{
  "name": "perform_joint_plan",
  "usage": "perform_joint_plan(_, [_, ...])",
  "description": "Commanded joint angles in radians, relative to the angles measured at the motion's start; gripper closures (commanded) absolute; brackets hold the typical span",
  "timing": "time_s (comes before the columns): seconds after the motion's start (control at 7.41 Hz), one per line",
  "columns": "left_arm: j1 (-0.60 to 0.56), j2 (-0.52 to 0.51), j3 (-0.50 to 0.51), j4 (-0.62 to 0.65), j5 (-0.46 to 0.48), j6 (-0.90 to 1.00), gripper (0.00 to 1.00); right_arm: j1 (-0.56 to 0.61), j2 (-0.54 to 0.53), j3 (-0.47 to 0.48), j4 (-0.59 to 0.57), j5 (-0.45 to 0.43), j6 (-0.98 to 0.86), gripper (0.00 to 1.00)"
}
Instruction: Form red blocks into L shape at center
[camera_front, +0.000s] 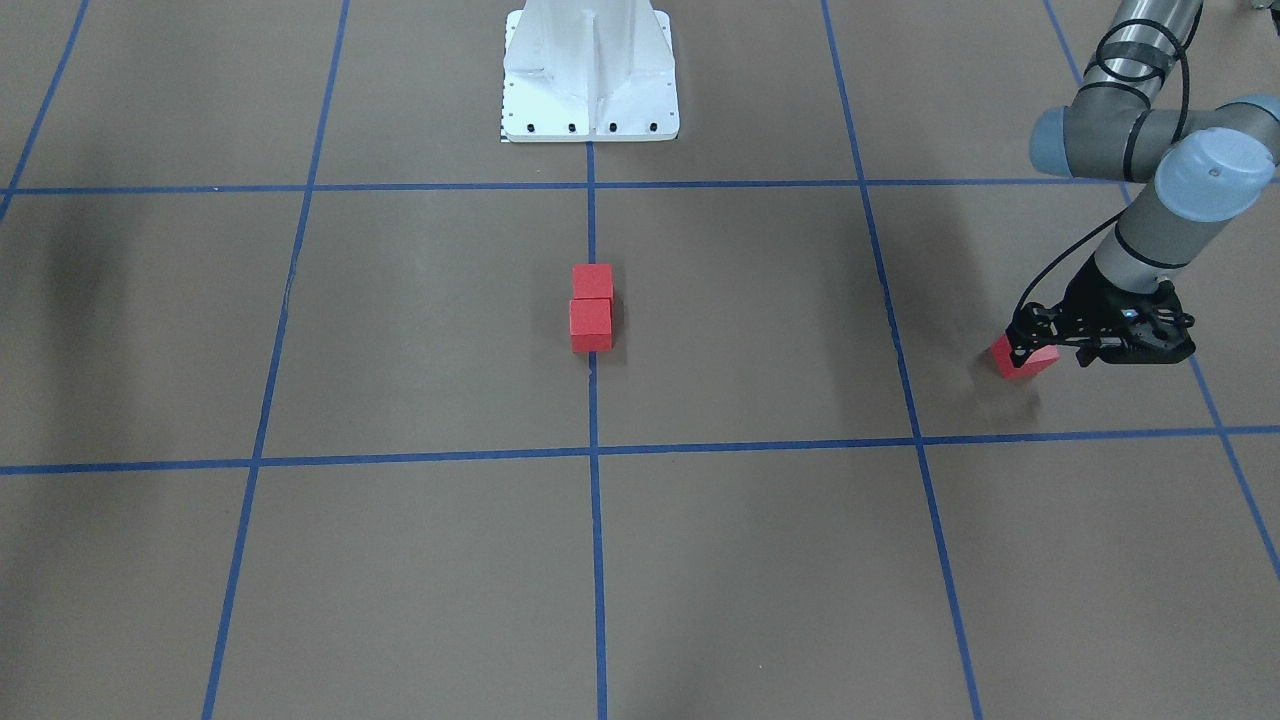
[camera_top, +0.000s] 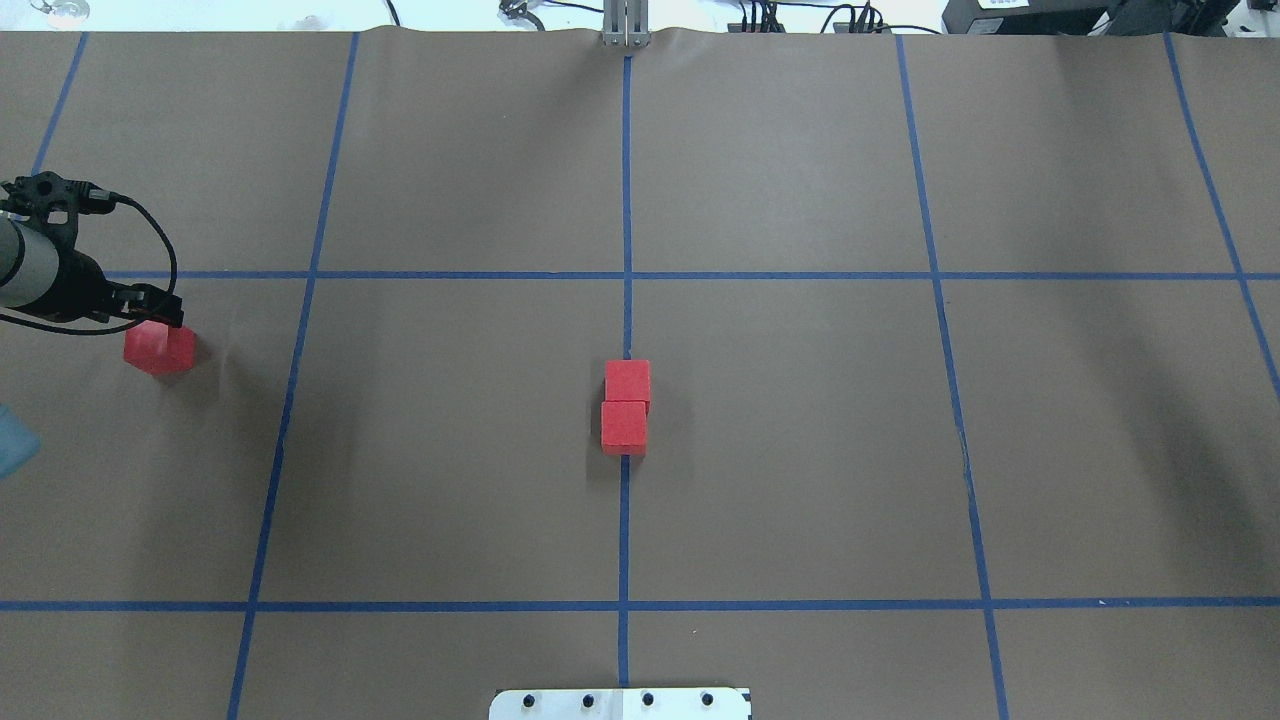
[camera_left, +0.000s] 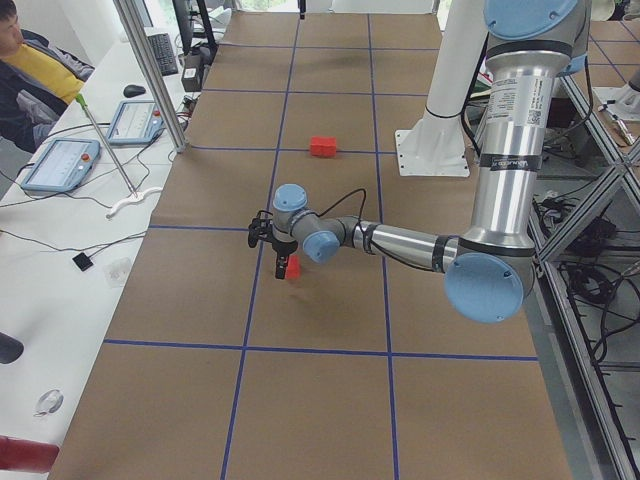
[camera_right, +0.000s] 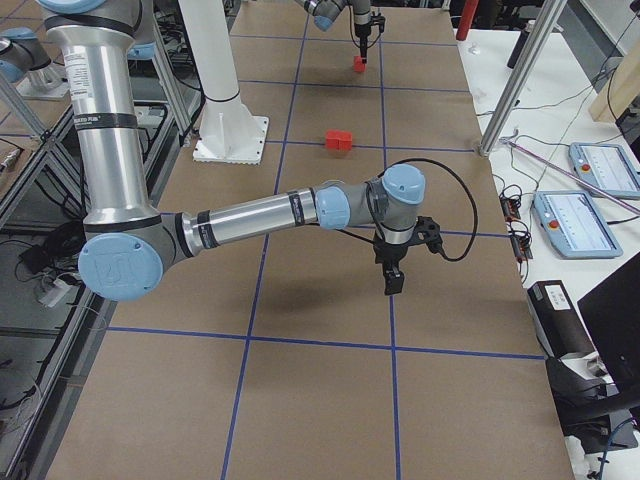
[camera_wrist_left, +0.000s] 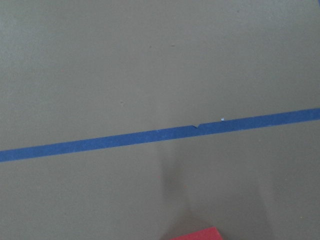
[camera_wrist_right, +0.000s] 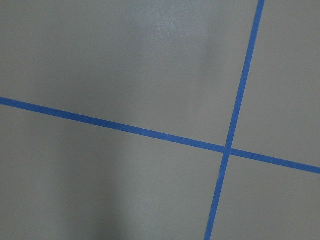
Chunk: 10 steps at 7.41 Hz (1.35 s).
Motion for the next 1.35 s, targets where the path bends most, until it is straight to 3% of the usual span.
perform_joint_plan(0.0, [0.002,0.008,-0.003,0.0,-0.01,-0.006,0.25,0.0,0.001,-0.001,0.0,0.0,0.0,0.01])
perform_joint_plan(0.54, [0.005,0.009,-0.004,0.003,-0.027,-0.006,0.25,0.0,0.003,-0.001,0.0,0.0,0.0,0.01])
perform_joint_plan(0.67, [0.008,0.02,-0.004,0.003,-0.027,-0.006,0.34,0.0,0.006,-0.001,0.0,0.0,0.0,0.01])
perform_joint_plan(0.81, [0.008,0.024,-0.004,0.005,-0.026,-0.006,0.6,0.0,0.008,-0.003,0.0,0.0,0.0,0.01])
perform_joint_plan(0.94, [0.01,0.027,-0.006,0.005,-0.026,-0.006,0.72,0.0,0.011,-0.003,0.0,0.0,0.0,0.01])
perform_joint_plan(1.08, [0.01,0.027,-0.011,0.005,-0.027,-0.006,0.94,0.0,0.011,-0.003,0.0,0.0,0.0,0.01])
perform_joint_plan(1.21, [0.01,0.024,-0.029,0.014,-0.033,-0.006,1.0,0.0,0.015,-0.003,0.0,0.0,0.001,0.01])
